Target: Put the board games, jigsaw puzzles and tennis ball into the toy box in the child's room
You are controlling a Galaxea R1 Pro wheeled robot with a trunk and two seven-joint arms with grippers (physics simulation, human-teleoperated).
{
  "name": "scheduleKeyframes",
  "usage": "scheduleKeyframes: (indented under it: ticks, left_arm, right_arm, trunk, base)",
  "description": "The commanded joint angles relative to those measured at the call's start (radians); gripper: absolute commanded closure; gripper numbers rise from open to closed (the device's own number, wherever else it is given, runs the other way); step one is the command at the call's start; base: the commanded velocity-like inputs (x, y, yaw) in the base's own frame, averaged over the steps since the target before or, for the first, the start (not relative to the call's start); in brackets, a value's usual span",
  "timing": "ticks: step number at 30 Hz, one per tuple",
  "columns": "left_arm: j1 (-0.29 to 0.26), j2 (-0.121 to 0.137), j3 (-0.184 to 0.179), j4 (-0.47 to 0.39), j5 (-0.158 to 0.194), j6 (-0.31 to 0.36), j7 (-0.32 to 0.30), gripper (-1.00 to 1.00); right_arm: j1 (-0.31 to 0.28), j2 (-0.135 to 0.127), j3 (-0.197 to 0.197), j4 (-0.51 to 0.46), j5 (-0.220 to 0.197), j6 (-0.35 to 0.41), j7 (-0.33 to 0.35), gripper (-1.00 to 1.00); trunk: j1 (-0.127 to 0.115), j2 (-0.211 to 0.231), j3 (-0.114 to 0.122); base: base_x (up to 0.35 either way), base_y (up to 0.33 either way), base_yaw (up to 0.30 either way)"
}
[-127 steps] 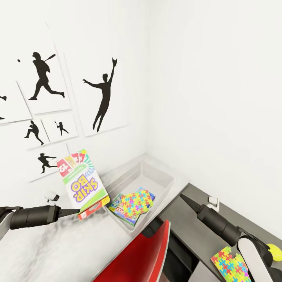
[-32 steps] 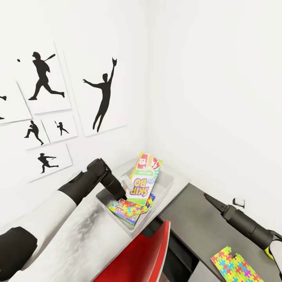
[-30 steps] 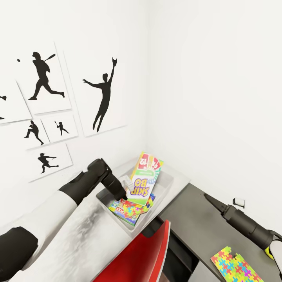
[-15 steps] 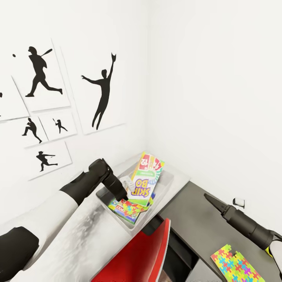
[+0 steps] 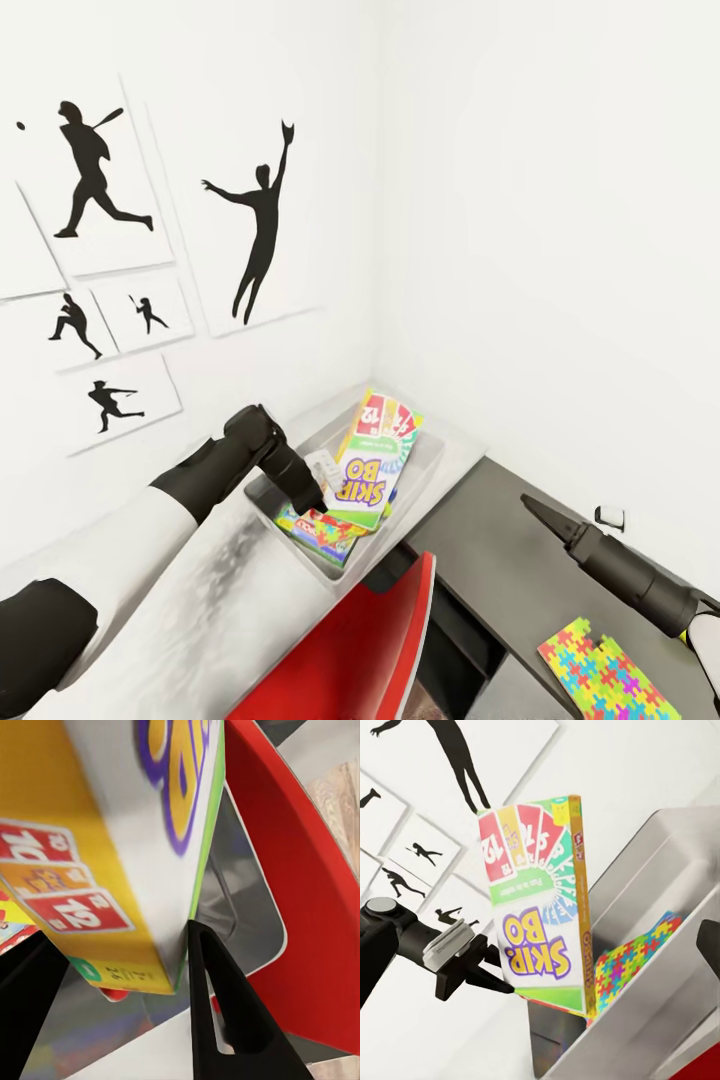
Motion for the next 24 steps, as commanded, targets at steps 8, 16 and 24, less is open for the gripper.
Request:
scheduleKeyframes:
  ticks: [8, 16, 24]
  left_arm:
    - [-0.004, 0.026, 0.002, -0.001, -0.008, 0.010, -0.039, 1.00]
    - [-0.011, 0.030, 0.002, -0.001, -0.008, 0.010, -0.041, 1.00]
    - [-0.012, 0.029, 0.002, -0.001, -0.011, 0.010, -0.040, 1.00]
  right_arm:
    - [-0.001, 0.000, -0.001, 0.000, -0.004, 0.005, 0.000, -1.00]
    - [-0.001, 0.001, 0.000, 0.000, -0.004, 0.005, 0.000, -1.00]
    - [-0.001, 0.001, 0.000, 0.000, -0.004, 0.005, -0.001, -1.00]
  trunk:
    - [0.001, -0.002, -0.015]
    - [0.001, -0.002, -0.029]
    - [0.001, -0.002, -0.042]
  base:
    - [0.000, 0.000, 0.000]
    - [0.000, 0.000, 0.000]
    - [0.000, 0.000, 0.000]
